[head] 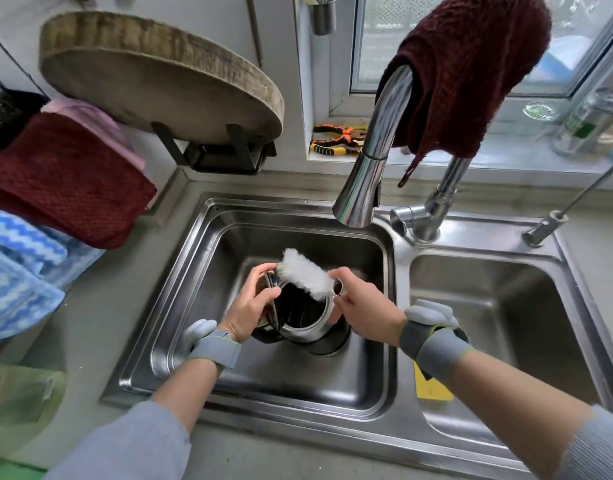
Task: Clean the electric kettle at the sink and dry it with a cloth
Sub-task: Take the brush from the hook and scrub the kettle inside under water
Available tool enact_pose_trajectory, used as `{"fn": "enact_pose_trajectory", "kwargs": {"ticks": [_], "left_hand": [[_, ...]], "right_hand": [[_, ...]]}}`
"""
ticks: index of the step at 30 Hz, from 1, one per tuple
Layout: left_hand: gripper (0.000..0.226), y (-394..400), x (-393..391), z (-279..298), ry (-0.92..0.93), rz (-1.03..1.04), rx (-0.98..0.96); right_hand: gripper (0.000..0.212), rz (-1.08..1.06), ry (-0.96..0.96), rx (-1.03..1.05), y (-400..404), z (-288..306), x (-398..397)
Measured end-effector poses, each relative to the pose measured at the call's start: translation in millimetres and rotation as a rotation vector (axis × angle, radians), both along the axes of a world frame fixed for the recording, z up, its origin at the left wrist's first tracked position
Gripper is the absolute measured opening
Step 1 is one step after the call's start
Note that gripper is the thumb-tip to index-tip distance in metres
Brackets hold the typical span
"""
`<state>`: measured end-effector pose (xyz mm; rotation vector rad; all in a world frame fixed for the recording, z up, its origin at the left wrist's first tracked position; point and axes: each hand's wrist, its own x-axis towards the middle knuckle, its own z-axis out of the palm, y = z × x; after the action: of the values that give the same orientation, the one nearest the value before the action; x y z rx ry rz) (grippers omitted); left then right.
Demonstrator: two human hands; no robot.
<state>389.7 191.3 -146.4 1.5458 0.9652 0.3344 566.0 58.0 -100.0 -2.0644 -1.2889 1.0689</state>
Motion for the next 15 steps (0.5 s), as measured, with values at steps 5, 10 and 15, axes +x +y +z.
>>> {"fn": "enact_pose_trajectory", "kwargs": {"ticks": [5, 10, 15], "left_hand": [[0.077, 3, -2, -4, 0.062, 0.095, -0.050], [0.061, -3, 8, -4, 0.079, 0.125, 0.003], [0.060, -9, 19, -3, 0.087, 0.079, 0.025]], "right_hand": [[0.042, -0.028, 0.093, -0.064, 6, 8, -18], [0.031, -0.164, 0.227, -0.014, 2, -1, -57], [0.024, -0.135, 0.075, 0.078, 25, -4, -56]]}}
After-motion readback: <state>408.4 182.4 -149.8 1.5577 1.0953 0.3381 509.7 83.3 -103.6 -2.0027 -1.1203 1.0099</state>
